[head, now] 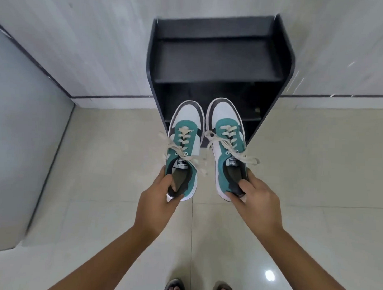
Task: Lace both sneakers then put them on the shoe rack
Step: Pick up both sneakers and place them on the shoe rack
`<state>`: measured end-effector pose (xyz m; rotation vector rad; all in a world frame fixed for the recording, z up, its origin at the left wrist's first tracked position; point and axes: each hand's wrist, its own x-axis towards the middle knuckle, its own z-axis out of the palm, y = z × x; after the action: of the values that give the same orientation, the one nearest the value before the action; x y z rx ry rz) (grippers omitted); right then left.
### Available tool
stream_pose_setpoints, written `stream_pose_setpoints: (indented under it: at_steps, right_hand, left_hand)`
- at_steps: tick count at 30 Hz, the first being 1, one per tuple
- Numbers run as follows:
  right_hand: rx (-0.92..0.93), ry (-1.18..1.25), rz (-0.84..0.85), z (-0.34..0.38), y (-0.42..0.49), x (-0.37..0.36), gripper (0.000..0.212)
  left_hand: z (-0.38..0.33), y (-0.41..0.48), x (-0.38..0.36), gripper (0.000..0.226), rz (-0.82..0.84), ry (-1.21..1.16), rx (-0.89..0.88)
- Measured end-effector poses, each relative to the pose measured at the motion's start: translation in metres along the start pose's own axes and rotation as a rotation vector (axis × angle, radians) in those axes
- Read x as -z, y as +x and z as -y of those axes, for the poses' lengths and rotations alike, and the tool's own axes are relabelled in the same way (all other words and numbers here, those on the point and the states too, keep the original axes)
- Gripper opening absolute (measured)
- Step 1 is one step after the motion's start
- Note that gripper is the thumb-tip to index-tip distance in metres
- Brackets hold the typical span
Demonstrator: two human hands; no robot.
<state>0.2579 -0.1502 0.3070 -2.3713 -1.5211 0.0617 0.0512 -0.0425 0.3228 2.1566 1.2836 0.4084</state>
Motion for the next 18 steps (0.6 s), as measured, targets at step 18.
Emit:
stream_pose_setpoints:
  at_steps: [18]
  right_hand:
    - [-0.027, 0.140, 0.062, 0.081, 0.263, 0.073, 0.026]
  left_hand:
    - [-0.070, 0.227, 0.098, 0.030, -0.042, -0.129, 0.169]
